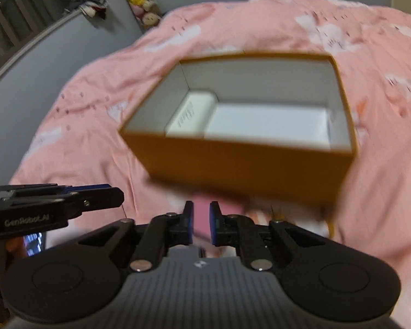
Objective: Organize objects
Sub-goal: 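Withdraw both grippers from the box back toward the item pile, then grasp the 'PHOTO CARD' packet with the right gripper and lift it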
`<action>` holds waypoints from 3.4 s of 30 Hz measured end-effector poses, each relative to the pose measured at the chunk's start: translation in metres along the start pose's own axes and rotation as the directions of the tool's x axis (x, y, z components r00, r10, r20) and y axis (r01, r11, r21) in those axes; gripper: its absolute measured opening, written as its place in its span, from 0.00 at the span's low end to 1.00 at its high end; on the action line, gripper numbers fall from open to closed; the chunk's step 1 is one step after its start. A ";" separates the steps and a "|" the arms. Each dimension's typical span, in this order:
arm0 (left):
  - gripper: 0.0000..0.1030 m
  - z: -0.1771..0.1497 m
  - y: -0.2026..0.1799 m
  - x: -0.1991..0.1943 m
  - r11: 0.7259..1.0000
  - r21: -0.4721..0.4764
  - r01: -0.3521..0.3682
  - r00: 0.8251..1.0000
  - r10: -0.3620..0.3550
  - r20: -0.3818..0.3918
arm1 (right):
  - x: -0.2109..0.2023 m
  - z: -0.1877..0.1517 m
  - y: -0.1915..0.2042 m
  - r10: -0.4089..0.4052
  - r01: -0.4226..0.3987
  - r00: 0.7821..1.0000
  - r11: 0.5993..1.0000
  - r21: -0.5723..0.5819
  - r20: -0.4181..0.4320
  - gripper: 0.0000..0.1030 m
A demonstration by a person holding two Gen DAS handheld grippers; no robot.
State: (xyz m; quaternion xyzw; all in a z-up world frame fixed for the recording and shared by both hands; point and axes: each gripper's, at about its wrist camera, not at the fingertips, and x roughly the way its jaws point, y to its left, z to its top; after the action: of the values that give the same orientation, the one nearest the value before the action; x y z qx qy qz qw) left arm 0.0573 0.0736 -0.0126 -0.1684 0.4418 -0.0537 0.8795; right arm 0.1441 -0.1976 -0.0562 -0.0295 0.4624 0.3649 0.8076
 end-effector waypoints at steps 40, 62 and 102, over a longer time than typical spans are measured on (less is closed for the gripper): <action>0.21 -0.057 -0.009 0.019 0.995 0.031 -0.092 0.968 0.096 -0.231 | 0.007 -0.078 -0.034 0.079 0.023 0.969 0.914 0.405 -0.233 0.45; 0.21 -0.059 -0.008 0.021 0.993 0.047 -0.110 0.962 0.118 -0.247 | 0.058 -0.069 -0.019 0.124 0.050 0.924 0.899 0.436 -0.362 0.77; 0.44 -0.052 0.003 0.017 0.997 -0.071 -0.031 0.975 0.014 -0.224 | -0.017 -0.058 -0.046 0.068 0.026 0.978 0.901 0.432 -0.199 0.24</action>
State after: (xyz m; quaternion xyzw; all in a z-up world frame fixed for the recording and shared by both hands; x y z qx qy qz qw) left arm 0.0259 0.0589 -0.0556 -0.1889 0.5412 -0.0457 0.8181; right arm 0.1257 -0.2629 -0.0895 0.1171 0.6144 0.2569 0.7368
